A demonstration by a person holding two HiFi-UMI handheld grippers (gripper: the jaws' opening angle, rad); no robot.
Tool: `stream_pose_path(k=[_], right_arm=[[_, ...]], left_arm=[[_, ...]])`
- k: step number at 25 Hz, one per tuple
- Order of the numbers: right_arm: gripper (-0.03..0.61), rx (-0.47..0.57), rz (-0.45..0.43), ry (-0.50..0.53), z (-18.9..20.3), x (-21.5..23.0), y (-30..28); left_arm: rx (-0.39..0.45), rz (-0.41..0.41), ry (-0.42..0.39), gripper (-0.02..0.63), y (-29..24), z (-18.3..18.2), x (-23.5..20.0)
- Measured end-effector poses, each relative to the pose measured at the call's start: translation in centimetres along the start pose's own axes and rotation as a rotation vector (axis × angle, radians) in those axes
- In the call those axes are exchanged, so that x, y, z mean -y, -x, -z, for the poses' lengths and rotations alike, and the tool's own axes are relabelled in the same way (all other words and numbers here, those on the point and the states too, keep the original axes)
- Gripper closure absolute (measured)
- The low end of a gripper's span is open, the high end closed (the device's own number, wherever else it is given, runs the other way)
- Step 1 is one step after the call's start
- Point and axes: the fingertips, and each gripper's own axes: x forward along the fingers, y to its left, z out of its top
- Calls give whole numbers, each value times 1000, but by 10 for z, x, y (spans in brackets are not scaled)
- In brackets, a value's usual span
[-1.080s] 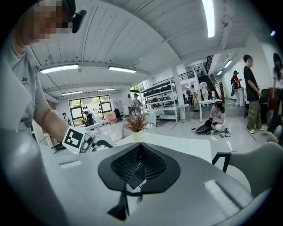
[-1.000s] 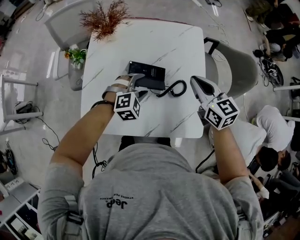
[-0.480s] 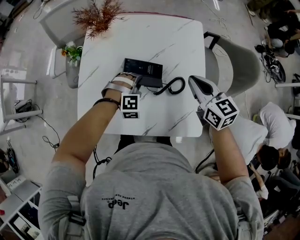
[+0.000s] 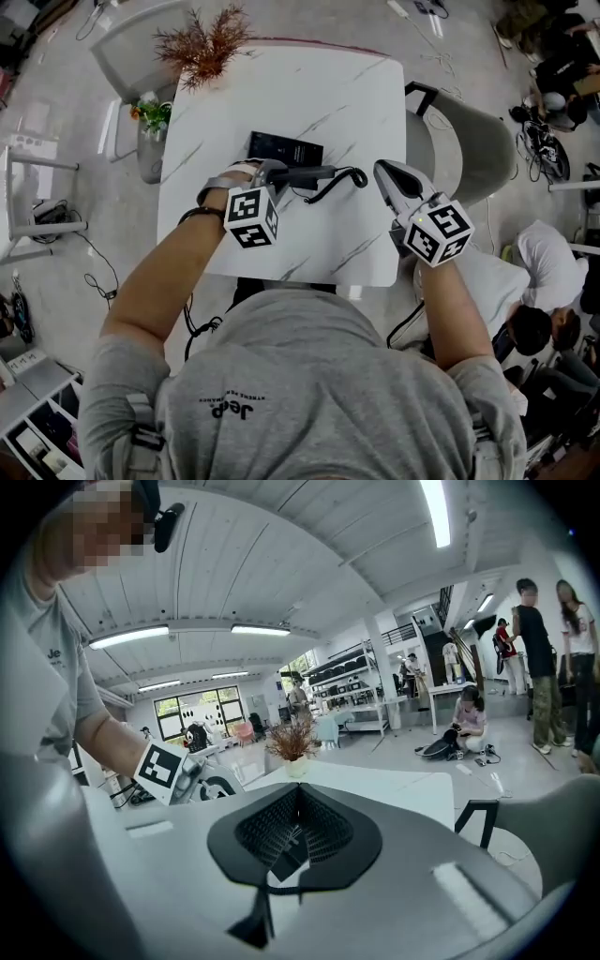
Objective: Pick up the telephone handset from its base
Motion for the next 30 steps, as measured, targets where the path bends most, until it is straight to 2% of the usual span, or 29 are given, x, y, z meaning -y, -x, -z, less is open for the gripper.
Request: stream_pose_path(k=[4, 7, 11, 15, 22, 30], right_arm=[[574, 21, -19, 14, -22, 3, 2], [574, 40, -32, 20, -40, 3, 8], [574, 73, -50, 40, -69, 1, 15], [574, 104, -67, 73, -98, -3, 20], [574, 181, -55, 136, -146, -18, 19], [574, 259, 11, 151, -181, -38, 21]], left_arm=[[59, -33, 124, 476, 35, -18, -28], [127, -41, 261, 476, 65, -34, -49], [267, -25, 481, 476, 107, -54, -76], [402, -28, 627, 476, 144, -67, -101], [628, -5, 785, 476, 202, -80, -139], [869, 71, 853, 476, 262, -82, -174]])
